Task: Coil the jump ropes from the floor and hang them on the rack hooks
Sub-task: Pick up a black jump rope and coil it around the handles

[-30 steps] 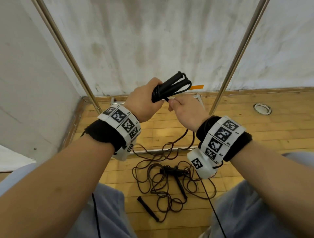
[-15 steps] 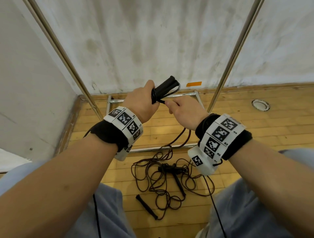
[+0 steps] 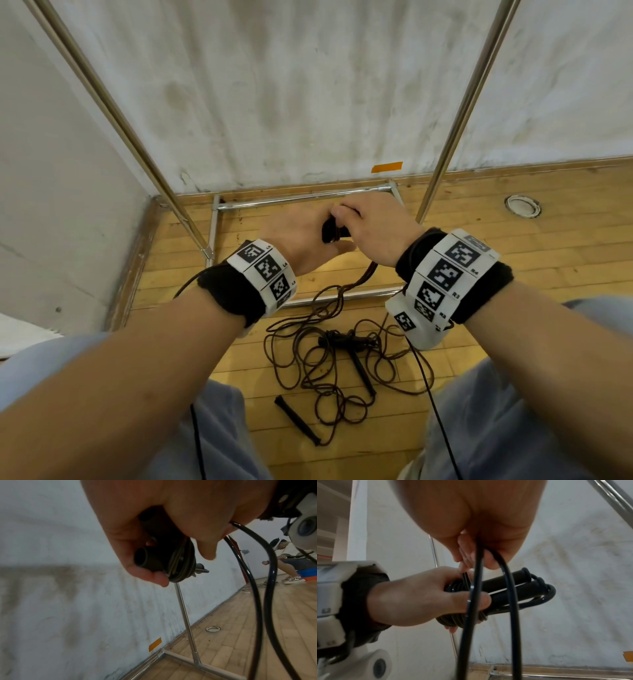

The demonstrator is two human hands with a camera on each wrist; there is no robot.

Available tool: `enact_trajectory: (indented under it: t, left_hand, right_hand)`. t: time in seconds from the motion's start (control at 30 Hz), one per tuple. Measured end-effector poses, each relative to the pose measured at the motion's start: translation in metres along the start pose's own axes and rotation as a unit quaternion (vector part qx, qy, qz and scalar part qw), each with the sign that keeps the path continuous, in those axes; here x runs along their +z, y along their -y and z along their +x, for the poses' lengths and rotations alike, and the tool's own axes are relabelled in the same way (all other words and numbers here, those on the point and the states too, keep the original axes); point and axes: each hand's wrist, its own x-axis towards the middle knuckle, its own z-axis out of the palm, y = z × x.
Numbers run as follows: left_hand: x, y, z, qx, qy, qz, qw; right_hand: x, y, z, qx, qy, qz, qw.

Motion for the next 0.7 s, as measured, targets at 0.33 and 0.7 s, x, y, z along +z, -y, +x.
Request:
enact_trajectory:
  t: [0.33, 0.7]
  left_hand:
    - [0.004, 0.011, -0.007, 0.011, -0.057, 0.046, 0.997]
    - [-0.002, 0.004, -0.014, 0.117, -0.051, 0.034, 0.991]
  right_hand:
    - [0.005, -0.006, -0.004, -0.01, -0.024, -0.031, 0.999]
    - [-0.011, -0.025, 0.009, 0.034, -0.081, -0.021, 0.996]
